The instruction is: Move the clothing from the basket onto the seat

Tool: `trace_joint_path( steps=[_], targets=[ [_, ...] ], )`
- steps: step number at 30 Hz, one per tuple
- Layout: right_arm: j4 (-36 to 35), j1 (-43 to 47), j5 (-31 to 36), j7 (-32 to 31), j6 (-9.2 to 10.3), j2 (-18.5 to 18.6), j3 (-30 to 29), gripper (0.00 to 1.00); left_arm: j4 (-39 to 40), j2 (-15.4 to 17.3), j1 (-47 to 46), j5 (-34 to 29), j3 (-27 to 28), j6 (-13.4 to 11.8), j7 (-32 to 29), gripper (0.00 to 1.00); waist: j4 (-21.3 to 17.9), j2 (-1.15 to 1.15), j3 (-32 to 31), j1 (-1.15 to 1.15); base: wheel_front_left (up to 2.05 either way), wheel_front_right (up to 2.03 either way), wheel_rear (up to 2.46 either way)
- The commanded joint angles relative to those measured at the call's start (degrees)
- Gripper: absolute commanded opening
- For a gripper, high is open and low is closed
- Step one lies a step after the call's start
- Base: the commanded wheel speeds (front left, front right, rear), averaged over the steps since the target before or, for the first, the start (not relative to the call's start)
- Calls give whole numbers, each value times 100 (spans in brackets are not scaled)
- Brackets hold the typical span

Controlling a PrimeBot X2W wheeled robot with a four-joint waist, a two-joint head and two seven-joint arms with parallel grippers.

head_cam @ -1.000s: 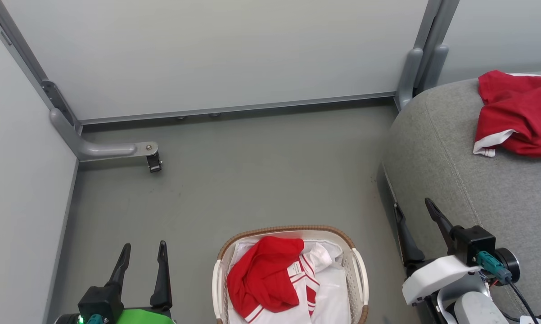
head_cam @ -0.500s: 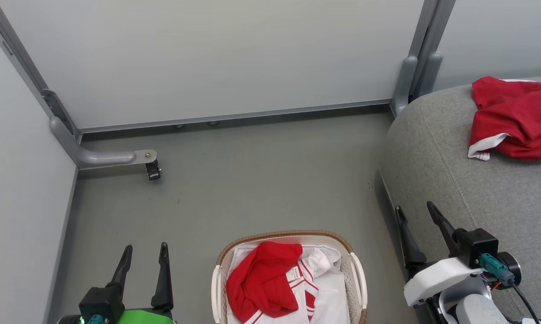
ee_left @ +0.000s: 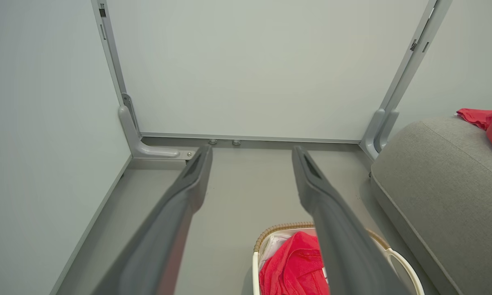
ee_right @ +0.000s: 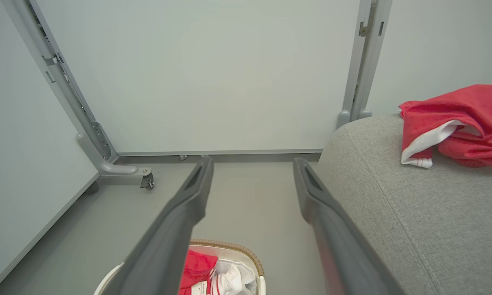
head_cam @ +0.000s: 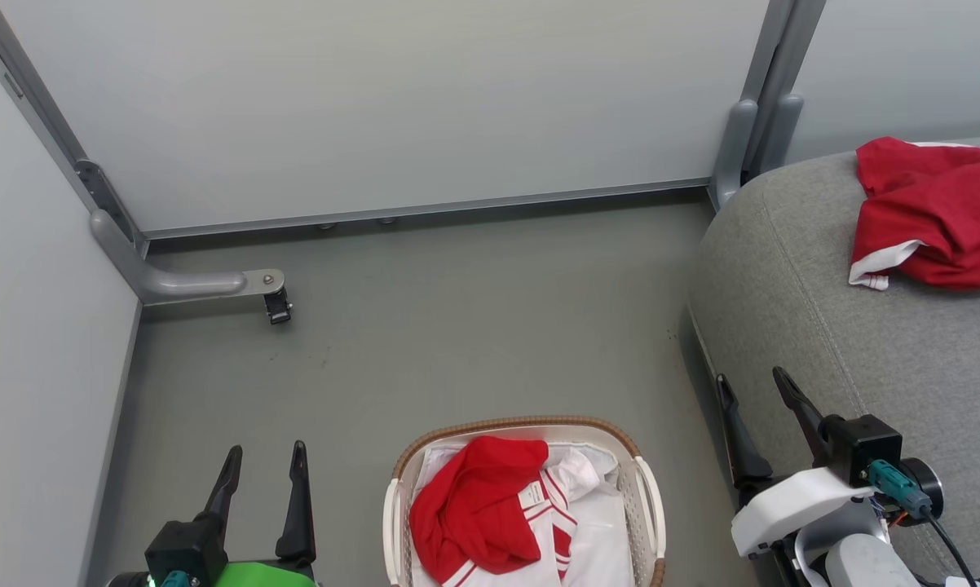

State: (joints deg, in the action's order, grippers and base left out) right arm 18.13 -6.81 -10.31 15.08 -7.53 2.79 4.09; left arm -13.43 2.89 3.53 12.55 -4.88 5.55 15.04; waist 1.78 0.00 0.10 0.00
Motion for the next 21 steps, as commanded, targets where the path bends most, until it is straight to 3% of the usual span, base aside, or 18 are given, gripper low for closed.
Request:
trace_joint_path(
  steps=[1, 13, 21],
  targets=[
    [-4, 4, -34, 13, 8, 20, -13, 100, -18, 0, -26, -5, 7, 6, 21, 100, 1, 0, 4, 0, 0, 0, 0],
    [-117, -127, 22, 14, 8, 20, -55, 100, -15, 0, -230, -111, -108, 50, 21, 100, 3, 0, 270, 0, 0, 0, 0],
    [-454, -642, 239, 13, 8, 20, -376, 100, -357, 29, -1253, -535, -804, 165, 21, 100, -19, 0, 1334, 0, 0, 0, 0]
  ],
)
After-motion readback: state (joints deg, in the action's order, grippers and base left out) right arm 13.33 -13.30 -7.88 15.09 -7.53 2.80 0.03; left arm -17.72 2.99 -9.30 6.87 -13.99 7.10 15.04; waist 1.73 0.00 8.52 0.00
